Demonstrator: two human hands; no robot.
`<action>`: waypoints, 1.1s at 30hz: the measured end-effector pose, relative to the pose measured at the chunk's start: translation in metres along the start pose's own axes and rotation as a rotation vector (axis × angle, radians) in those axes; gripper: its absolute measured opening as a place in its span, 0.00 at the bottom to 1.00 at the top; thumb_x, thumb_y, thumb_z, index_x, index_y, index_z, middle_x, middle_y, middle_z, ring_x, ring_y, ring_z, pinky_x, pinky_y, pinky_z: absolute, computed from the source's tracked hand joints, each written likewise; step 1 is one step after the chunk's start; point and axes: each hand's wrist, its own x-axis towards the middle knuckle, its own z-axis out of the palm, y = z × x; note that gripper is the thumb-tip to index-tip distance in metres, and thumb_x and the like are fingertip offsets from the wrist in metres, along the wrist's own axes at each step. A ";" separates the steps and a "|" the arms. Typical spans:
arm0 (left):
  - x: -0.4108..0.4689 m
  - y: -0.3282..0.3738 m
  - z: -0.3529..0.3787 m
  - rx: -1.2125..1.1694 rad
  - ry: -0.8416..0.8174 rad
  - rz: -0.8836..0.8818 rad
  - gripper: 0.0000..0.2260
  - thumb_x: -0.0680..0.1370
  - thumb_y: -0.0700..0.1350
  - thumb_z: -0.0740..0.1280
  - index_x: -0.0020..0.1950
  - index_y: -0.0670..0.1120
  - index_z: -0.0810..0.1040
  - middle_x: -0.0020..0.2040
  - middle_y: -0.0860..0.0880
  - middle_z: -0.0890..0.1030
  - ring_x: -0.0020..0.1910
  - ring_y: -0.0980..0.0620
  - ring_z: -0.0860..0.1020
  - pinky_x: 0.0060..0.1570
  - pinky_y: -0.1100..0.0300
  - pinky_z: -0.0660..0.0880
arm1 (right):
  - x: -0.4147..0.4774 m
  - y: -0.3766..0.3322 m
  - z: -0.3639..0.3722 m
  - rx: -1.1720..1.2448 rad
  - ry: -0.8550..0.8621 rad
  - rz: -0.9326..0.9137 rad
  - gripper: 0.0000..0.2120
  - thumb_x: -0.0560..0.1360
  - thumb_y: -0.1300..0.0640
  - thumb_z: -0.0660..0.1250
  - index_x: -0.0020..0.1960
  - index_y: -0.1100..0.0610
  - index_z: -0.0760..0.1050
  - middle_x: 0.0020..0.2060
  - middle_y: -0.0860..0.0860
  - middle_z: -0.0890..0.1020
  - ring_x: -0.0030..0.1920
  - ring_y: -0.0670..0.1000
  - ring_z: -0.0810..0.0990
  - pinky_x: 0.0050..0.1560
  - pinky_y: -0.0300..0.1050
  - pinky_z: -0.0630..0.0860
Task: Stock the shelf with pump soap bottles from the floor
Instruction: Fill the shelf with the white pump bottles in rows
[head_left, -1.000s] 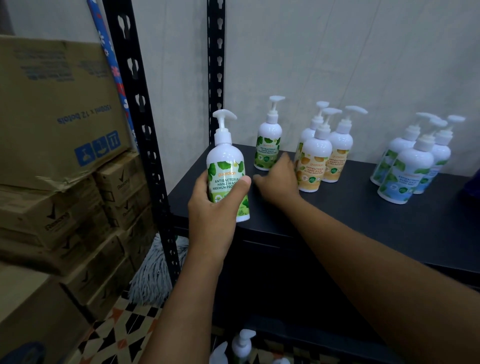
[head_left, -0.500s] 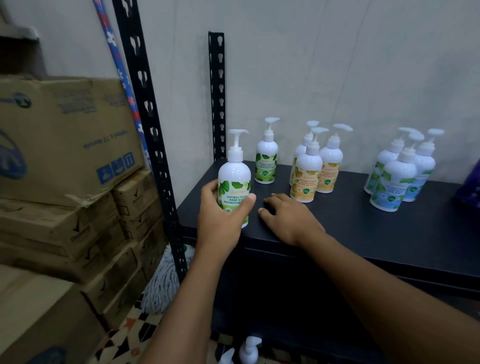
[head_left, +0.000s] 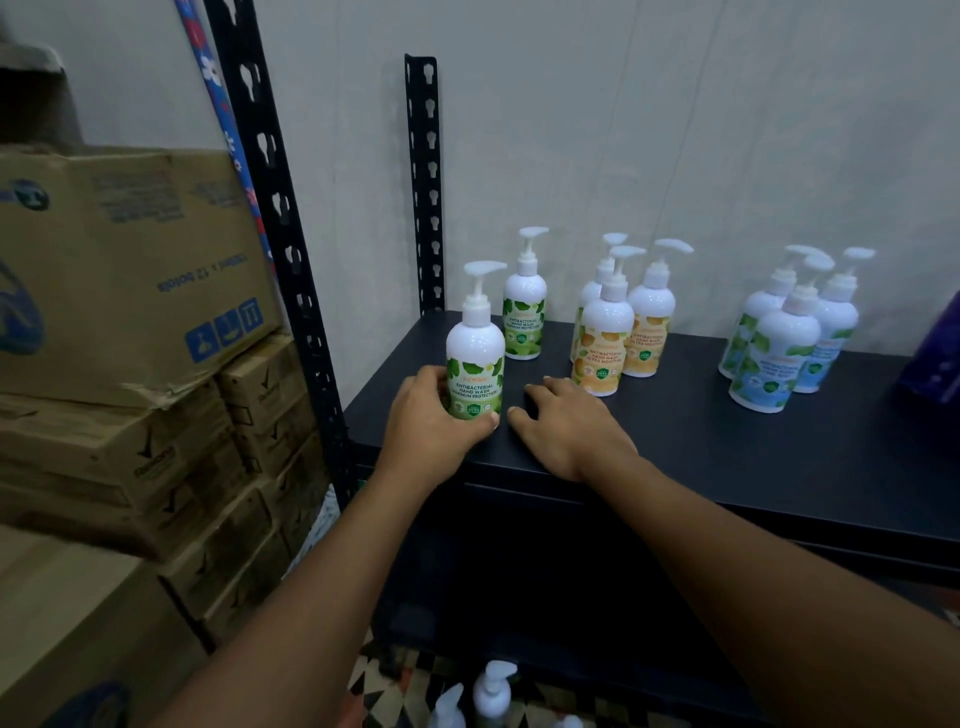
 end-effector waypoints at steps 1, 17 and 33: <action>0.001 -0.001 -0.001 0.011 -0.002 -0.005 0.30 0.68 0.50 0.82 0.66 0.47 0.75 0.62 0.49 0.79 0.55 0.55 0.78 0.53 0.61 0.73 | 0.001 0.000 0.001 -0.015 -0.008 0.002 0.29 0.83 0.40 0.51 0.78 0.55 0.65 0.79 0.57 0.63 0.79 0.56 0.59 0.77 0.53 0.56; 0.111 -0.015 0.037 0.160 0.062 -0.095 0.27 0.69 0.59 0.78 0.64 0.52 0.77 0.63 0.52 0.82 0.64 0.46 0.78 0.66 0.46 0.70 | 0.009 0.005 0.009 -0.029 -0.014 0.002 0.31 0.83 0.39 0.49 0.81 0.53 0.59 0.81 0.55 0.58 0.81 0.55 0.54 0.80 0.53 0.52; 0.149 -0.019 0.057 0.240 0.085 -0.096 0.28 0.70 0.64 0.76 0.66 0.54 0.77 0.64 0.51 0.82 0.66 0.44 0.77 0.65 0.45 0.68 | 0.010 0.003 0.010 -0.020 0.001 -0.014 0.30 0.83 0.40 0.49 0.80 0.54 0.62 0.80 0.56 0.61 0.80 0.55 0.56 0.80 0.53 0.53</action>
